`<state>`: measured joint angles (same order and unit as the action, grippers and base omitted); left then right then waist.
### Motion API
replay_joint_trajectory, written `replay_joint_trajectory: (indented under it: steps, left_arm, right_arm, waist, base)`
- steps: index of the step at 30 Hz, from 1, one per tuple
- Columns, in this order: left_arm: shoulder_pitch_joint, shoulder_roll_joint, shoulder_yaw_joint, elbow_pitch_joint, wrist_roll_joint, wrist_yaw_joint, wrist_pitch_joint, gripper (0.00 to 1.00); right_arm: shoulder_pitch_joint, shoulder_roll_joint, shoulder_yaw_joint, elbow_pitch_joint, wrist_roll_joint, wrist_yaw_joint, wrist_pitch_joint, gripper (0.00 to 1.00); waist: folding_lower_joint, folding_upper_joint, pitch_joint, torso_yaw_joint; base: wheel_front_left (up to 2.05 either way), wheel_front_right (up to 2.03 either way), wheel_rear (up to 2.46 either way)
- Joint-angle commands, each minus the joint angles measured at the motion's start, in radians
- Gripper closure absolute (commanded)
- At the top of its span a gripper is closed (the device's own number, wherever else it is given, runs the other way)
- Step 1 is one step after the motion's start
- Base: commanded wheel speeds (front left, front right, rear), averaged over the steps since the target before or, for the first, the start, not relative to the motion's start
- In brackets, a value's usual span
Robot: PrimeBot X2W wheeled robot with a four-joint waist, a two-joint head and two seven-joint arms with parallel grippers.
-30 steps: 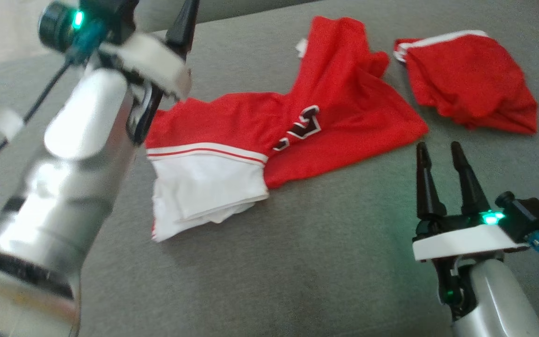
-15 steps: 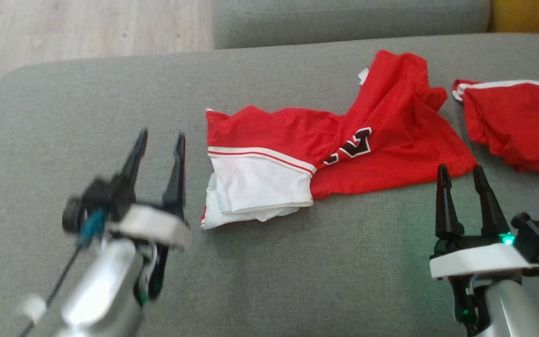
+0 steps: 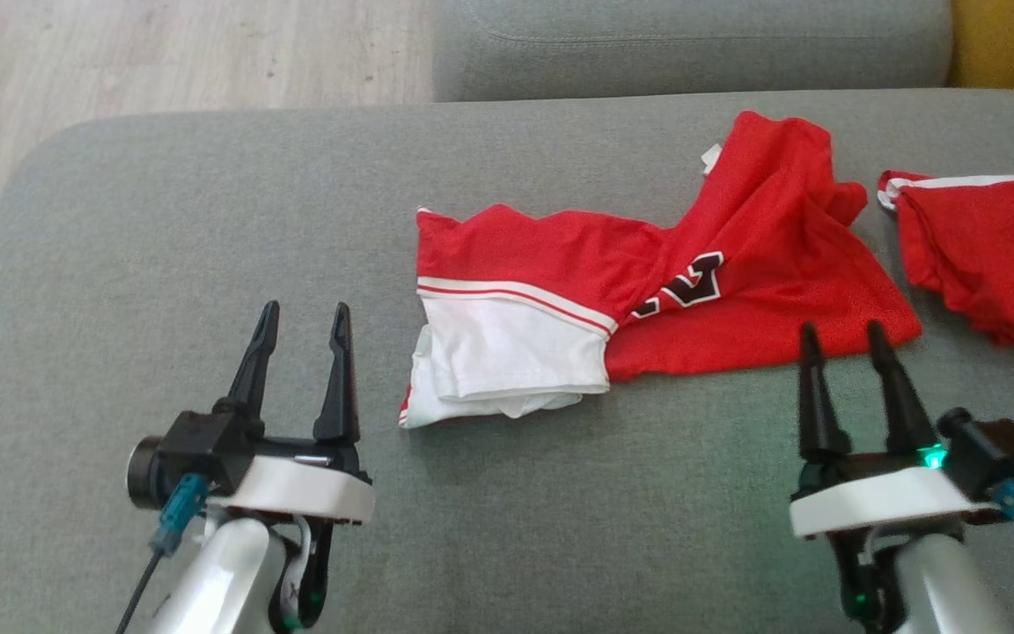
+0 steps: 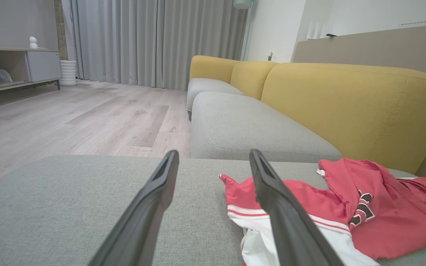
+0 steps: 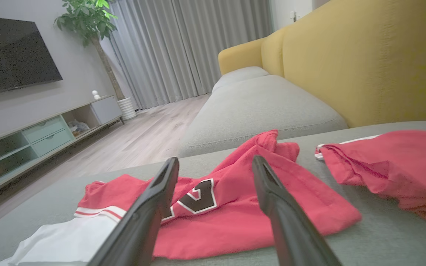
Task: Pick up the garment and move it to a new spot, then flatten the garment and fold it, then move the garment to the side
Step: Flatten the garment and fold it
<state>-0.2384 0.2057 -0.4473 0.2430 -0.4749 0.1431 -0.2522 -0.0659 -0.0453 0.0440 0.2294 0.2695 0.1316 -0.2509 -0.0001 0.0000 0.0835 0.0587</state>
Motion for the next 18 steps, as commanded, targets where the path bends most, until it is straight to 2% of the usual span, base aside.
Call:
replay_joint_trajectory:
  steps: [1,11,18]
  left_arm:
    - [-0.021,0.006,0.048,-0.032,0.015,-0.008,-0.009,0.00]
    - [-0.022,-0.027,0.056,-0.010,0.051,-0.037,-0.009,0.00]
    - [-0.041,-0.049,0.067,0.004,0.073,-0.056,-0.009,0.00]
  right_arm:
    - [-0.023,-0.005,0.043,-0.023,-0.012,-0.001,-0.011,0.00]
    - [-0.090,-0.005,0.173,0.068,-0.013,-0.001,0.034,0.00]
    - [-0.171,-0.005,0.287,0.171,0.094,-0.001,0.122,0.00]
  waist:
    - [0.0001,0.0000,-0.002,0.008]
    - [0.0001,0.0000,0.033,0.062]
    - [0.0001,0.0000,0.075,0.103]
  base:
    - [0.00,0.00,0.00]
    - [0.00,0.00,0.00]
    - [0.00,0.00,0.00]
